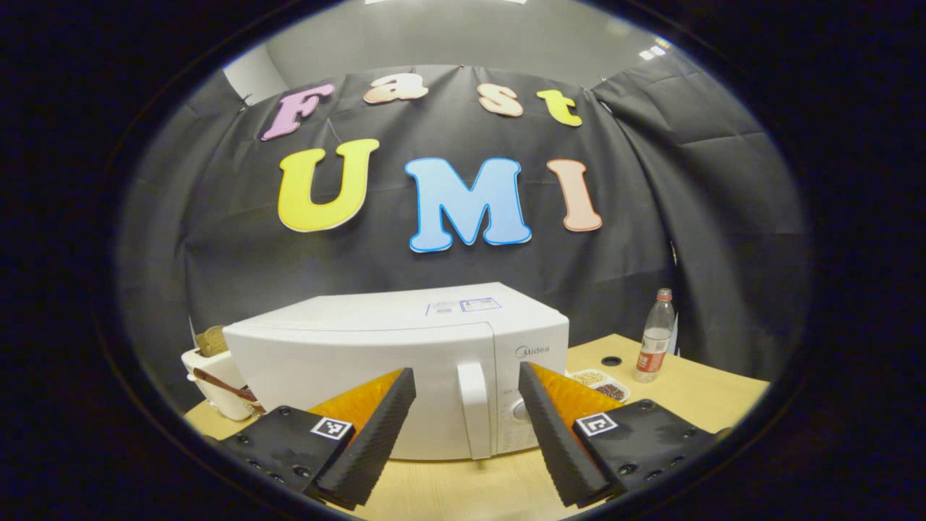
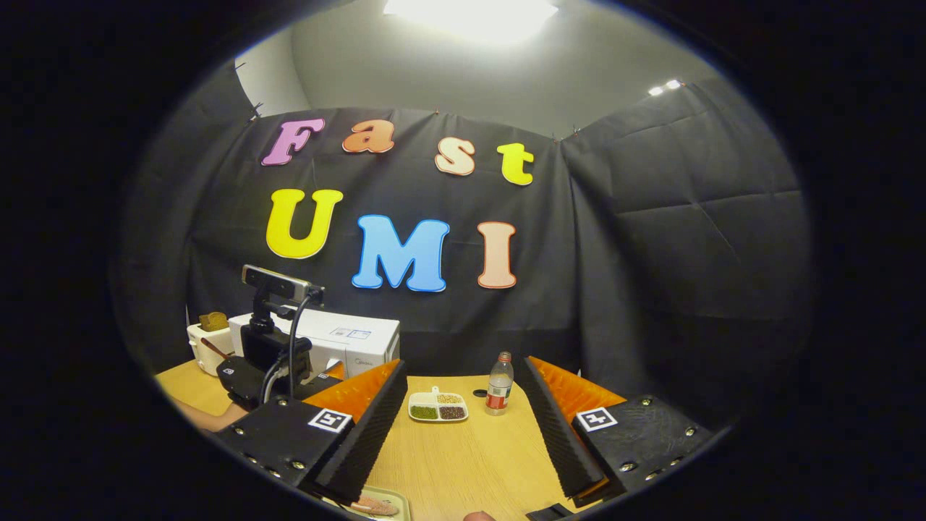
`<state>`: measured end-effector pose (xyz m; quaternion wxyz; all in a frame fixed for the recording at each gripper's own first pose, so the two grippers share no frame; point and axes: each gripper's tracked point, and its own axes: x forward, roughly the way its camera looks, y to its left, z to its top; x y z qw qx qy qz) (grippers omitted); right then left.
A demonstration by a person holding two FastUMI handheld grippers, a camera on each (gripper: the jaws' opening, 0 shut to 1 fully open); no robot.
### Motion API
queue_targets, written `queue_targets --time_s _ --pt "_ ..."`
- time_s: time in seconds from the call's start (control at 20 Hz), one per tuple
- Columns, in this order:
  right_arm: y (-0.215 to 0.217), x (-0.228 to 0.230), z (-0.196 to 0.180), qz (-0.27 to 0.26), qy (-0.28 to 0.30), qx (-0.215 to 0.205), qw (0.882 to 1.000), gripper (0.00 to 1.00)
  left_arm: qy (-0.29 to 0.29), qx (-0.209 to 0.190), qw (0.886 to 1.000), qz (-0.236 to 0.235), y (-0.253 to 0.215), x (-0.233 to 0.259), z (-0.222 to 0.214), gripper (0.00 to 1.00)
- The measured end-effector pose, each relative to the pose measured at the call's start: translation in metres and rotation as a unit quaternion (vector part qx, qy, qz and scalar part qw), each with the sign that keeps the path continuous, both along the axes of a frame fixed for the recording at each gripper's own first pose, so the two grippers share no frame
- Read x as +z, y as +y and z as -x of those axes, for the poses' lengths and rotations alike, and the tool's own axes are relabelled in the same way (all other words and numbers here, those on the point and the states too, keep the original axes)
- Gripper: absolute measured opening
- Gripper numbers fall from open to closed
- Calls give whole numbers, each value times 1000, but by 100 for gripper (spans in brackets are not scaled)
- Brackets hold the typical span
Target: Open the microwave oven with the left hand, put the food in, and close the microwave oven.
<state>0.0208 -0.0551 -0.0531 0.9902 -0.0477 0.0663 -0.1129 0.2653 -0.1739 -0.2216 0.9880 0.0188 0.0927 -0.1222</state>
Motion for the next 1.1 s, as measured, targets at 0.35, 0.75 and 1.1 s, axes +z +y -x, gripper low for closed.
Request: queue_targets --time_s 0.35,0.75,1.1 --pt "-6 -6 4 14 15 -18 1000 97 34 -5 999 -11 -16 -42 -23 64" --pt "-12 0 12 23 12 -14 1000 97 54 4 999 -3 -11 -50 -27 33" --pt "-9 12 13 35 -3 15 999 97 91 21 996 0 -5 -50 -10 10"
